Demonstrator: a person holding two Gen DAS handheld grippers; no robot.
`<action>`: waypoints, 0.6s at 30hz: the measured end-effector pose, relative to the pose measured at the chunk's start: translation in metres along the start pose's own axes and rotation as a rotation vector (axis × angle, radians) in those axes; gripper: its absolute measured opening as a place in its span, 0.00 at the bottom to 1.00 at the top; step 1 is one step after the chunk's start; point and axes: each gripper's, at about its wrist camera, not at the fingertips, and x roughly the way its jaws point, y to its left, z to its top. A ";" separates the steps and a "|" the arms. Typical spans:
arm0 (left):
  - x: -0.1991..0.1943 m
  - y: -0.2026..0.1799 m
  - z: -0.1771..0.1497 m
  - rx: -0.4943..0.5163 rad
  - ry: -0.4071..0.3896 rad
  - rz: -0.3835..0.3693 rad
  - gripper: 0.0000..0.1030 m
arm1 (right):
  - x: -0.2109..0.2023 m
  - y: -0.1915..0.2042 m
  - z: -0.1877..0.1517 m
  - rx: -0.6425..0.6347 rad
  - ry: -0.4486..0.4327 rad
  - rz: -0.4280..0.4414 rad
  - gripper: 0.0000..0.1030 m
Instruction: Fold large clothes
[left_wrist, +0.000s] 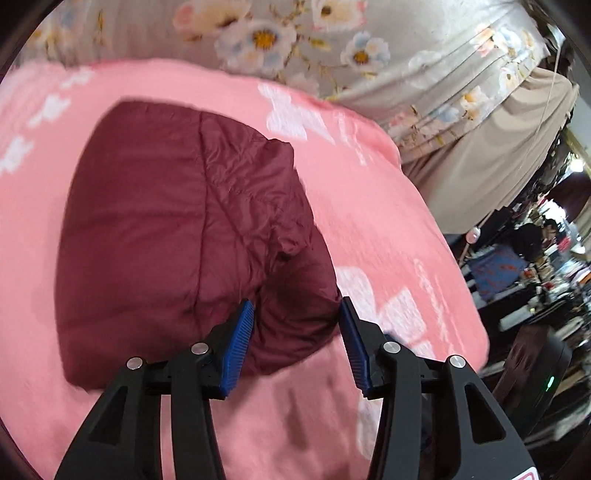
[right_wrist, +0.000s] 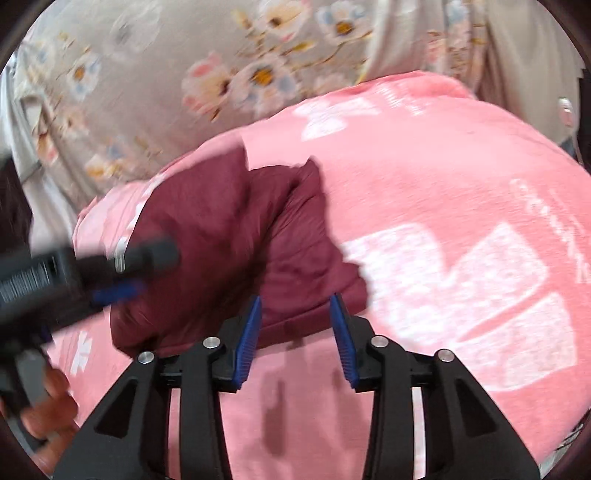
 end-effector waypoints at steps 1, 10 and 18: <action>-0.005 0.002 -0.003 -0.013 -0.006 -0.012 0.45 | -0.005 -0.004 0.003 0.007 -0.014 0.003 0.42; -0.063 0.070 0.001 -0.160 -0.163 0.189 0.65 | 0.004 0.024 0.026 -0.027 -0.010 0.187 0.62; -0.042 0.100 -0.008 -0.174 -0.099 0.333 0.63 | 0.048 0.050 0.033 -0.053 0.102 0.251 0.12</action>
